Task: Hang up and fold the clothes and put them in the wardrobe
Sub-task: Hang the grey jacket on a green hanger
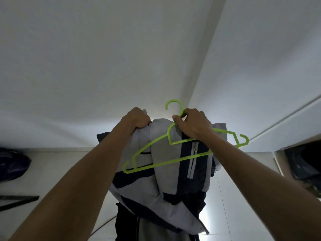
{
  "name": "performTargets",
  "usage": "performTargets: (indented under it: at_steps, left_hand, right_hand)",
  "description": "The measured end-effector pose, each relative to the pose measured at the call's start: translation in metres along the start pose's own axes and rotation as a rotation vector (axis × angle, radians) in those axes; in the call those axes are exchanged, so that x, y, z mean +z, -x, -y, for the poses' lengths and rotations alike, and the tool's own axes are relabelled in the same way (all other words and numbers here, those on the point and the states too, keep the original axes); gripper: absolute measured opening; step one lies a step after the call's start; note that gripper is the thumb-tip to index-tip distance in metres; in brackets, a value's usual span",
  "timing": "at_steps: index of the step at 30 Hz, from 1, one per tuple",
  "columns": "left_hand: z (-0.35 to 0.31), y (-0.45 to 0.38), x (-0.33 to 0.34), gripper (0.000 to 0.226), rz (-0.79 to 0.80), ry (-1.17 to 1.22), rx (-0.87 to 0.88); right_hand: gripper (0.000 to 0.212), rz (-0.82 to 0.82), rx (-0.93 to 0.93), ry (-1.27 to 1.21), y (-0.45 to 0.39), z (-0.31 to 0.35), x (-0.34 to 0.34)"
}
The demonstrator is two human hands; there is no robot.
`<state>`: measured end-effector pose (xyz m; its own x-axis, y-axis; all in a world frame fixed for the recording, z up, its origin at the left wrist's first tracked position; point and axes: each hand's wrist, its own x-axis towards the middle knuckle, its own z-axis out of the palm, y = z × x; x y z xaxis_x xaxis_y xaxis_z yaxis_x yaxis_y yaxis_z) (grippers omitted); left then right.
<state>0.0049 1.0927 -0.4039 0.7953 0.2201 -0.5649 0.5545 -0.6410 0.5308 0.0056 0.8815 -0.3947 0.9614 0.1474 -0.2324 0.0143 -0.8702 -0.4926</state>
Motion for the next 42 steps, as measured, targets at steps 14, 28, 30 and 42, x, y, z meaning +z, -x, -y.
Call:
performTargets:
  at_steps: [14,28,30,42]
  left_hand:
    - [-0.015,0.167,-0.019,0.025,-0.072,0.862,0.288]
    - [-0.057,0.475,-0.037,0.049,-0.021,0.394,0.920]
    - [-0.051,0.513,-0.029,0.040,-0.108,0.377,0.960]
    - [0.001,0.622,-0.029,0.029,-0.479,0.327,0.938]
  right_hand:
    - [0.047,-0.088,-0.123,-0.111,0.097,0.045,-0.091]
    - [0.054,-0.035,-0.732,-0.296,0.328,0.063,-0.218]
    - [0.012,0.021,-0.691,-0.240,0.362,0.056,-0.221]
    - [0.037,-0.107,-0.728,-0.385,0.462,0.078,-0.213]
